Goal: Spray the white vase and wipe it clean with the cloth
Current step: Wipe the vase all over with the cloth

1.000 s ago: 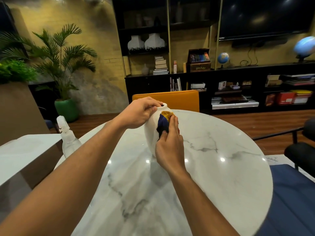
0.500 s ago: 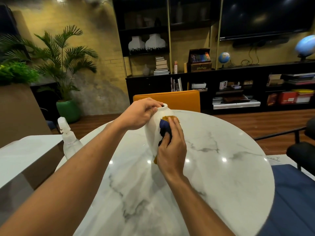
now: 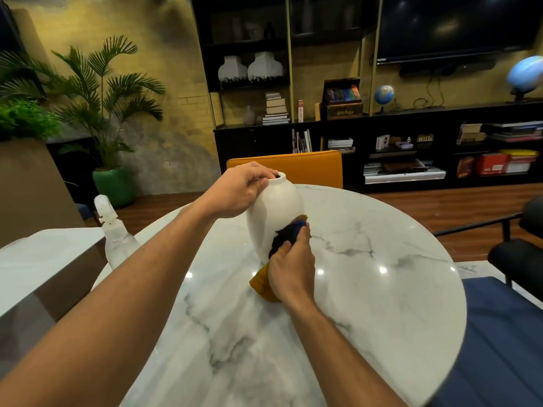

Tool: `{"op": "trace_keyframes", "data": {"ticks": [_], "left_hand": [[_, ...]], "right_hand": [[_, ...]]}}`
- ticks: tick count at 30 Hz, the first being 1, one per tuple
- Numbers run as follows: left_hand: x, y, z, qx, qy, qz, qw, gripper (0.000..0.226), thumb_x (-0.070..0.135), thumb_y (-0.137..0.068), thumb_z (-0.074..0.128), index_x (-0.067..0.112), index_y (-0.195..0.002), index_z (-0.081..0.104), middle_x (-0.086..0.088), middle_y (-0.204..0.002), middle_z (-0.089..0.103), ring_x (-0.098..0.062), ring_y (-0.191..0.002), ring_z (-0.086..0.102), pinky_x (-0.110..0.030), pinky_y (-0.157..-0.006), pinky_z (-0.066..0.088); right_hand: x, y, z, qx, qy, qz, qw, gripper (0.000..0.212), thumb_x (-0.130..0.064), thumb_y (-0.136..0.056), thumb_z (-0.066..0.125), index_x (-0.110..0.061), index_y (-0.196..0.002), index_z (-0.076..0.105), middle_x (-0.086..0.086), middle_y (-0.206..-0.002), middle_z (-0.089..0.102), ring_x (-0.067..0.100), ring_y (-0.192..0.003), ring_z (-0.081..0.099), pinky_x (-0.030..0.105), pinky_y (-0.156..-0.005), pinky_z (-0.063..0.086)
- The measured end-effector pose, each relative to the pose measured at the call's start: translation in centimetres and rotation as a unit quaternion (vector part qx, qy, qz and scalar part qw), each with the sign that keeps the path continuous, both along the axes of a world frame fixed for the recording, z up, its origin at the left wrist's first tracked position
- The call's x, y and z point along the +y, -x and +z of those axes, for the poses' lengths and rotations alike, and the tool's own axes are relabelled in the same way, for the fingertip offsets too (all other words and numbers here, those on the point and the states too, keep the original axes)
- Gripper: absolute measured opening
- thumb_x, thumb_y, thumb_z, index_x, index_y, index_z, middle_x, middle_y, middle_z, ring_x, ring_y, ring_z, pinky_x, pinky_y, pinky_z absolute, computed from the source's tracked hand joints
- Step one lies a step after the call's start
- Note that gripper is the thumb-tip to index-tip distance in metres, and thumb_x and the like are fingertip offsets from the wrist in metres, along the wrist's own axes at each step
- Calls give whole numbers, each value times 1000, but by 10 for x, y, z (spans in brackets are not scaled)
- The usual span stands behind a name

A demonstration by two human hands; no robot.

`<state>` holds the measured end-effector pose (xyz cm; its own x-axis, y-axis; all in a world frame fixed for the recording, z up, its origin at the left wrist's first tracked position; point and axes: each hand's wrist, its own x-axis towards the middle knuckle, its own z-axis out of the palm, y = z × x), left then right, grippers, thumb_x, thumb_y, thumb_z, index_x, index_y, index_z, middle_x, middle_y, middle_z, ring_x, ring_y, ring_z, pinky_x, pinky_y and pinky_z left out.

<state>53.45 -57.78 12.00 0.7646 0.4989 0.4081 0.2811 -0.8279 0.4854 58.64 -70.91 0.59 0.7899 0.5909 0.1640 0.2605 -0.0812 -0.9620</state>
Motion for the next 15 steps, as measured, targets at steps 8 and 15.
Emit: {"op": "trace_keyframes", "data": {"ticks": [8,15], "left_hand": [[-2,0,1,5,-4,6,1000,31,16,-105,48,23,-126,70,9,-136,58,-15,-122,51,-20,-95,44],[-5,0,2,-1,8,8,1000,32,12,-105,47,21,-126,69,8,-138,57,-16,-124,50,-25,-99,45]], "right_hand": [[-7,2,-10,75,67,73,992,51,-16,-105,37,-15,-155,25,8,-140,56,26,-119,57,31,-89,44],[-9,11,-13,127,100,113,980,58,-16,-105,37,-12,-160,20,11,-144,54,27,-126,56,34,-100,47]]}}
